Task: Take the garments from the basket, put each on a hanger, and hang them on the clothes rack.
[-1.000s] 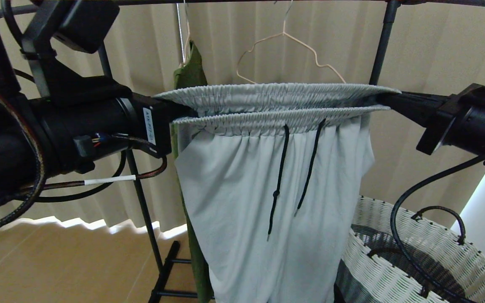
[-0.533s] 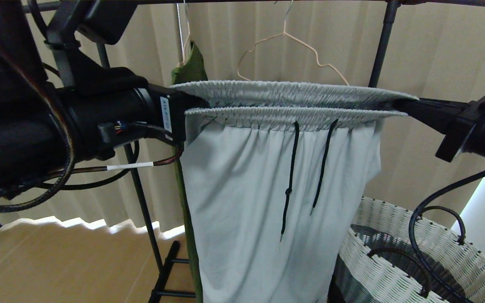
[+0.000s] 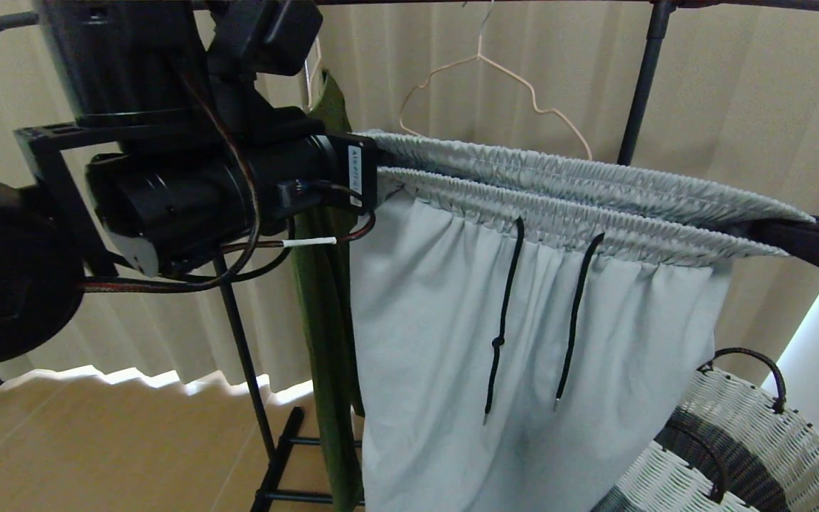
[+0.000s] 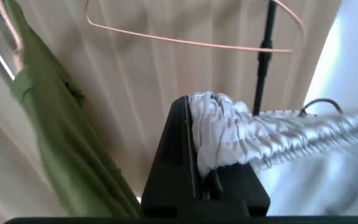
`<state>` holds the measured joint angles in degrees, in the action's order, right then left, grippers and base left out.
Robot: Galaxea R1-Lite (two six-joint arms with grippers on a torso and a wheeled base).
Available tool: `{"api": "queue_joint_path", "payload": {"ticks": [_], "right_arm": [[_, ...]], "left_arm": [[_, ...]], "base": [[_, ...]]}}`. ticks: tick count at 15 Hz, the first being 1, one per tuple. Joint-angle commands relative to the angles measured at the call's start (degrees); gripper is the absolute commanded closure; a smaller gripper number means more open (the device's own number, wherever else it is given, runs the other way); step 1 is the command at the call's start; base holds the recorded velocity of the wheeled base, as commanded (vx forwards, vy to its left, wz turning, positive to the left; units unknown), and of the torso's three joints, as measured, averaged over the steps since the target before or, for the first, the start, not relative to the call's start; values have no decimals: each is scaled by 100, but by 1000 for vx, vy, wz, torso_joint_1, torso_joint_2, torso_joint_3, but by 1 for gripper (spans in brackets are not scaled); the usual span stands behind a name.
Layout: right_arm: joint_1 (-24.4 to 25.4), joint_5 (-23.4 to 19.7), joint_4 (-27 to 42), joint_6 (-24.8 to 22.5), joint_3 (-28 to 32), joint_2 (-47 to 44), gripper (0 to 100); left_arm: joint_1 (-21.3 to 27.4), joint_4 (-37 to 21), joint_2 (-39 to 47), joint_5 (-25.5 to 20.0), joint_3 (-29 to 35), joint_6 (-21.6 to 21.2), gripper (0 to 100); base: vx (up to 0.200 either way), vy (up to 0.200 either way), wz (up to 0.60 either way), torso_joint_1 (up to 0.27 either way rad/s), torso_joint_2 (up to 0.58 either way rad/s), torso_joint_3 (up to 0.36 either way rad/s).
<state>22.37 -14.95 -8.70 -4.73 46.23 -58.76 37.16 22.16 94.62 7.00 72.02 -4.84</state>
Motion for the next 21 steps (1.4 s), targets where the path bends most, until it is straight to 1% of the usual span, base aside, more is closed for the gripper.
{"api": "queue_joint_path", "payload": {"ticks": [1, 5, 8, 10, 12, 14, 15, 16, 18, 19, 20, 21], "right_arm": [[136, -26, 0, -2, -61, 251, 100], [127, 36, -96, -28, -52, -22, 100], [-110, 44, -369, -46, -44, -320, 100], [-541, 44, -914, -300, 9, -839, 100], [-664, 53, -1362, -300, 79, -1261, 100], [-690, 97, -1626, -292, 176, -1542, 100], [-690, 97, -1766, -283, 282, -1718, 100], [-690, 97, -1898, -283, 361, -1832, 100], [-681, 88, -2039, -274, 457, -1982, 100], [-681, 88, -2162, -221, 545, -2140, 100], [-681, 80, -2267, -133, 624, -2236, 100], [-681, 80, -2267, -133, 624, -2236, 100]], "left_arm": [[2, -1, 232, 21, 119, 1, 100], [2, -10, 223, 30, 75, 1, 100], [-7, -63, -40, 21, -74, 1, 100], [-7, -89, -348, 3, -356, -8, 100], [2, -168, -629, -32, -628, -35, 100], [11, -564, -893, -76, -760, -43, 100], [11, -880, -1078, -234, -830, -43, 100], [11, -1100, -1297, -550, -953, -43, 100], [20, -1302, -1587, -1025, -1129, -43, 100], [20, -1434, -1816, -1420, -1287, -43, 100], [37, -1469, -1921, -1605, -1393, -43, 100], [37, -1469, -1921, -1605, -1393, -43, 100]], "base": [[0, 0, 0, 0, 0, 0], [0, 0, 0, 0, 0, 0], [0, 0, 0, 0, 0, 0], [0, 0, 0, 0, 0, 0], [0, 0, 0, 0, 0, 0], [0, 0, 0, 0, 0, 0], [0, 0, 0, 0, 0, 0], [0, 0, 0, 0, 0, 0], [0, 0, 0, 0, 0, 0], [0, 0, 0, 0, 0, 0], [0, 0, 0, 0, 0, 0], [0, 0, 0, 0, 0, 0]]}}
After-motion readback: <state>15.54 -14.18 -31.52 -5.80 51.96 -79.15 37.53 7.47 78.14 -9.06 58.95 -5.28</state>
